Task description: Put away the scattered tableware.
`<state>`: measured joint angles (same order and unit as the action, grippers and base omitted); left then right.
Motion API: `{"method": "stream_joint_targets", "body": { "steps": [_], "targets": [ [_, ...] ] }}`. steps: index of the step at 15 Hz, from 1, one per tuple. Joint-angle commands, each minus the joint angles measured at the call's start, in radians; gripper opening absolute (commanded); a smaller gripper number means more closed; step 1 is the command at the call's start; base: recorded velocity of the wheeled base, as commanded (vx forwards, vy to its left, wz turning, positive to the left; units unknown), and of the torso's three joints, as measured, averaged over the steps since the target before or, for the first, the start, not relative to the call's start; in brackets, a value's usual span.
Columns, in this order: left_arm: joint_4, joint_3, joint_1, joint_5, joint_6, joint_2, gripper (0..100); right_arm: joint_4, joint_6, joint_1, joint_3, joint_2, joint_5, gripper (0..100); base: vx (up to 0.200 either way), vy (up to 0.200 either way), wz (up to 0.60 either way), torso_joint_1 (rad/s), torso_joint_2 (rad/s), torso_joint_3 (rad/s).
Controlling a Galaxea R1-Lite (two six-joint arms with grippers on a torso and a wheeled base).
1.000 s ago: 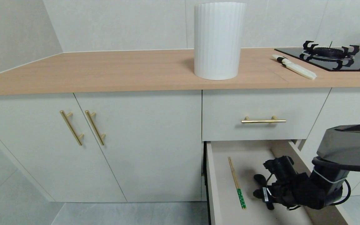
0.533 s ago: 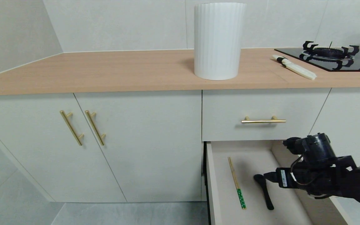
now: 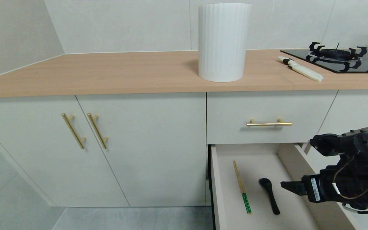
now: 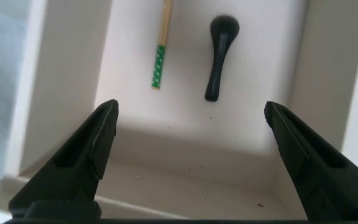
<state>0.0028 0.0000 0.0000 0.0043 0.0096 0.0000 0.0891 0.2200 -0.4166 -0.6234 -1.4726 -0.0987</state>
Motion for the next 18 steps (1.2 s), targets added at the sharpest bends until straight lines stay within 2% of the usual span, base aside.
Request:
{"method": "stream_joint_targets", "body": {
  "steps": [1,2,11,18],
  "targets": [
    [0.0,0.0,0.0,0.0,0.0,0.0,100,-0.02,-0.004,-0.01,-0.007,0.054,0.001,100,0.0,0.0,0.0,0.0,0.0,0.0],
    [0.0,0.0,0.0,0.0,0.001,0.0,100,-0.026,-0.004,-0.018,-0.007,0.061,0.001,100,0.0,0.0,0.0,0.0,0.0,0.0],
    [0.0,0.0,0.0,0.0,-0.002,0.0,100,-0.088,-0.037,-0.036,-0.006,0.066,0.002,100,-0.2,0.0,0.0,0.002,0.0,0.001],
    [0.0,0.0,0.0,0.0,-0.002,0.0,100,-0.103,-0.039,-0.065,0.004,0.037,0.037,100,0.0,0.0,0.0,0.0,0.0,0.0]
  ]
}}
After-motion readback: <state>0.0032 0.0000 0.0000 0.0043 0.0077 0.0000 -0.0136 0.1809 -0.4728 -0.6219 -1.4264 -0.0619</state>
